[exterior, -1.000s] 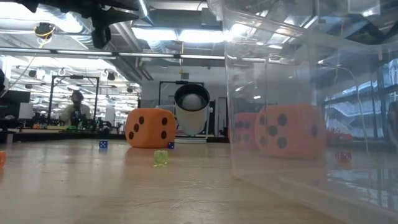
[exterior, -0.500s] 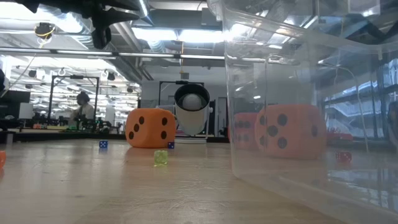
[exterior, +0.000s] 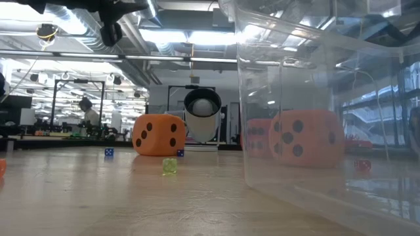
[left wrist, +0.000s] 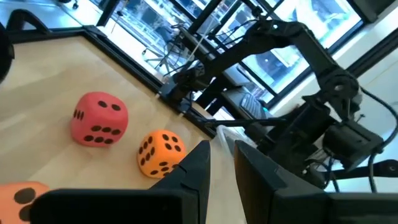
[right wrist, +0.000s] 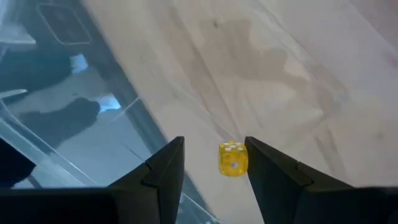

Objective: Pick & Place Dice
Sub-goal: Put the yellow small die into the transparent bin

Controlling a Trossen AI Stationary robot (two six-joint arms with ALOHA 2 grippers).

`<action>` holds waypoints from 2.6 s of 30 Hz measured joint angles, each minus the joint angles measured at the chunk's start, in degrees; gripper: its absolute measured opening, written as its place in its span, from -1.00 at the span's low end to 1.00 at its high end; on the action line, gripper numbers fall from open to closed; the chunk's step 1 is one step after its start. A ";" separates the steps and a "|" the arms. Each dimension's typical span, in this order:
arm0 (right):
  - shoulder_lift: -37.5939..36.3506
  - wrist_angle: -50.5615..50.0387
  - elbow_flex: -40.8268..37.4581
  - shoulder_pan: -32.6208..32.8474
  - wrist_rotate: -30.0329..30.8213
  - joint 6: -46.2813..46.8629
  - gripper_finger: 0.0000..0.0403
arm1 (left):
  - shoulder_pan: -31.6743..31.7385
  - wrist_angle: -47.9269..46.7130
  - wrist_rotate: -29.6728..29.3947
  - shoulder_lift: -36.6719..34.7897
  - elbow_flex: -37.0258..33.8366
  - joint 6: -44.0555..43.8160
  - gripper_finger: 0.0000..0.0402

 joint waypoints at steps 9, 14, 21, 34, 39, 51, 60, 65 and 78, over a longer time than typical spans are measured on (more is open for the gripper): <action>-0.01 -3.96 -0.13 0.48 1.14 2.28 -0.18 | -0.02 1.86 0.91 0.25 0.00 -0.82 -0.67; -1.58 -0.62 0.16 0.41 5.21 7.09 -0.19 | 0.00 1.84 0.87 0.25 -0.01 -0.82 -0.67; -2.44 -0.33 0.22 -0.31 3.47 10.54 -0.26 | -0.02 1.81 0.68 0.40 0.00 -0.82 -0.67; -0.77 -1.17 0.09 -0.66 1.04 6.18 -0.53 | 0.00 2.24 0.74 0.79 0.00 -0.92 -0.67; -0.36 -0.57 -0.14 -0.67 0.33 4.43 -0.42 | 0.00 2.45 0.65 0.79 0.00 -0.87 -0.67; -0.47 -2.61 -0.07 -0.95 -0.60 6.00 0.25 | -0.01 2.47 0.53 0.79 0.00 -0.36 -0.67; -0.60 -3.60 0.02 -0.99 0.02 6.48 0.40 | -0.01 2.56 0.54 0.79 0.00 -0.36 -0.67; -0.52 2.65 0.01 -1.32 -0.11 8.31 0.41 | 0.00 2.61 0.56 0.79 0.00 -0.72 -0.67; 0.10 2.52 0.02 -1.42 -0.75 7.50 0.39 | 0.00 3.04 1.39 0.79 0.00 -1.41 -0.67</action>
